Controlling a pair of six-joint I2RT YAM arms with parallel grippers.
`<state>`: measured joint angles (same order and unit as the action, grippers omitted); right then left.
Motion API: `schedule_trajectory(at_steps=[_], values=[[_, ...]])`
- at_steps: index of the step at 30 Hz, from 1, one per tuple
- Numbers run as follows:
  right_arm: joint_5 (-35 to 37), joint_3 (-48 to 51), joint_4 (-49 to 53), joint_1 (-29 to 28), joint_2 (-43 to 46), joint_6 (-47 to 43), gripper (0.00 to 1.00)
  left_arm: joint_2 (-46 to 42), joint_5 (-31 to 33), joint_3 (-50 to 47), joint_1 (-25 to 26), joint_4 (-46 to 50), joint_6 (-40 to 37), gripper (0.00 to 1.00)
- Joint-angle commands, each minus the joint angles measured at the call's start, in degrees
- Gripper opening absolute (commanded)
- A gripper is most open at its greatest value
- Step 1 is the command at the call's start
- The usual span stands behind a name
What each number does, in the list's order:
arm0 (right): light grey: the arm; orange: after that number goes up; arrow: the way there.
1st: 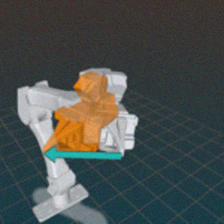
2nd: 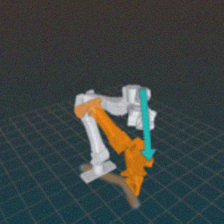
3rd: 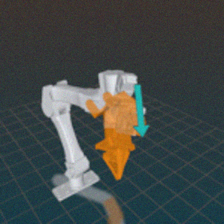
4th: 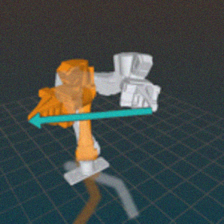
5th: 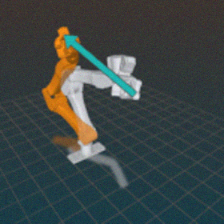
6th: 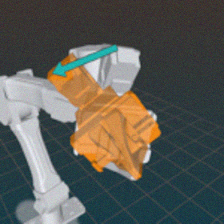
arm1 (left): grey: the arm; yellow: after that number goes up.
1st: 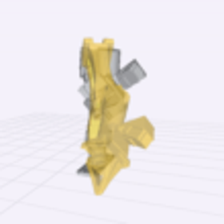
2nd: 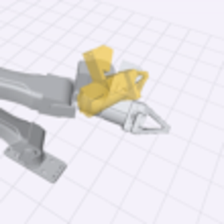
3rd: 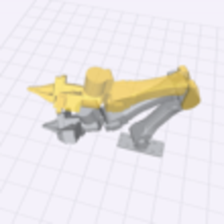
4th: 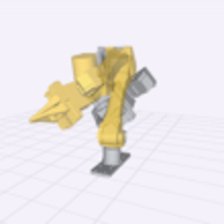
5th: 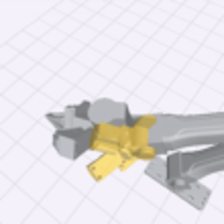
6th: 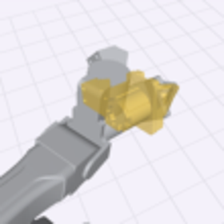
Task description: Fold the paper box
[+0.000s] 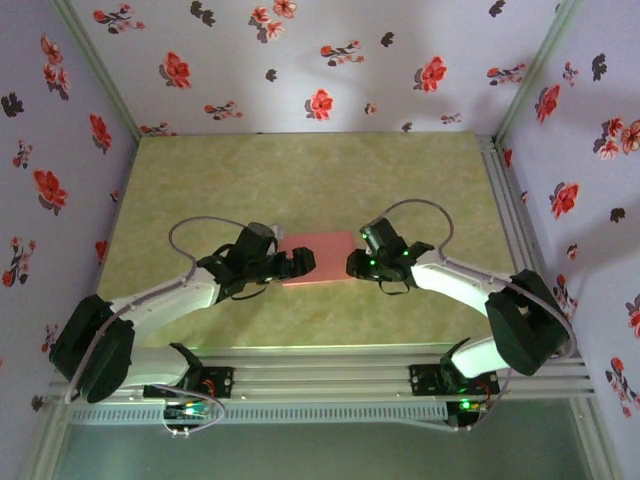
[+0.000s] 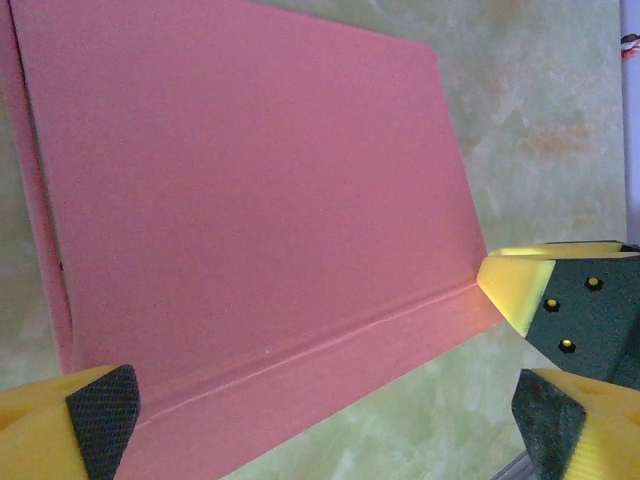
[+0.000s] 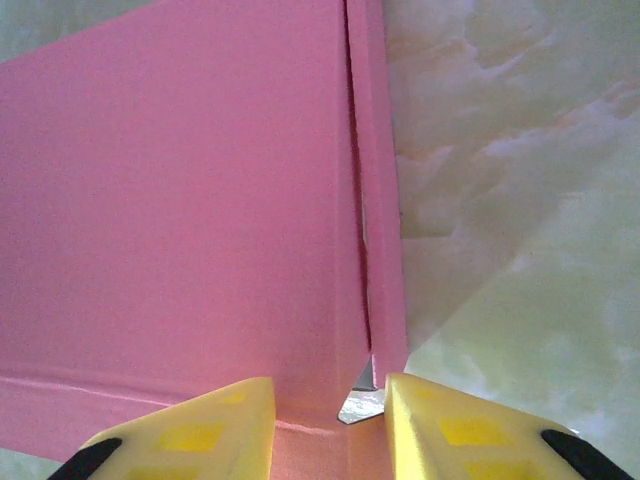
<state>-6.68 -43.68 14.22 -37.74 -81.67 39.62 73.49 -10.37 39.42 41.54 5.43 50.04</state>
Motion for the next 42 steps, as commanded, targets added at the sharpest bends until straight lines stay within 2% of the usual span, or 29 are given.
schedule_trajectory(at_steps=[1, 6, 10, 20, 24, 29, 35, 38, 42], values=[[-0.79, 1.27, -1.12, 0.68, -0.96, 0.82, 0.35, -1.96, 1.78, 2.20, -0.49, 3.02, -2.54, 0.99], [-0.96, 1.54, -1.45, 0.91, -1.05, 0.81, 0.36, -3.22, 6.48, 5.31, -0.60, 10.72, -5.51, 0.99], [-1.08, 1.52, -1.73, 0.96, -1.27, 0.90, 0.36, -1.23, 6.37, 5.23, -0.93, 11.47, -5.41, 0.99], [-1.64, 1.57, -1.74, 0.93, -1.68, 0.75, 0.37, 4.47, 2.52, 5.93, -0.89, 8.55, -4.42, 1.00], [-1.92, 1.90, -2.52, 0.92, -2.14, 1.07, 0.35, 6.23, -1.89, 5.93, -0.85, 5.19, -3.40, 1.00], [-2.51, 2.94, -4.22, 0.94, -2.42, 1.85, 0.30, 7.27, -3.77, 5.85, -0.82, 2.45, -2.36, 0.96], [-1.48, 3.06, -3.57, 0.95, -2.44, 1.65, 0.27, 9.00, -1.68, 5.92, -0.89, 5.54, -3.35, 0.86], [0.00, 2.54, -1.51, 0.91, -2.60, 1.13, 0.27, 10.38, -0.13, 5.84, -0.88, 7.86, -4.22, 0.77], [1.70, 1.39, 1.56, 0.92, -2.40, 0.06, 0.28, 10.66, 4.58, 6.13, -1.01, 11.47, -6.33, 0.60]])
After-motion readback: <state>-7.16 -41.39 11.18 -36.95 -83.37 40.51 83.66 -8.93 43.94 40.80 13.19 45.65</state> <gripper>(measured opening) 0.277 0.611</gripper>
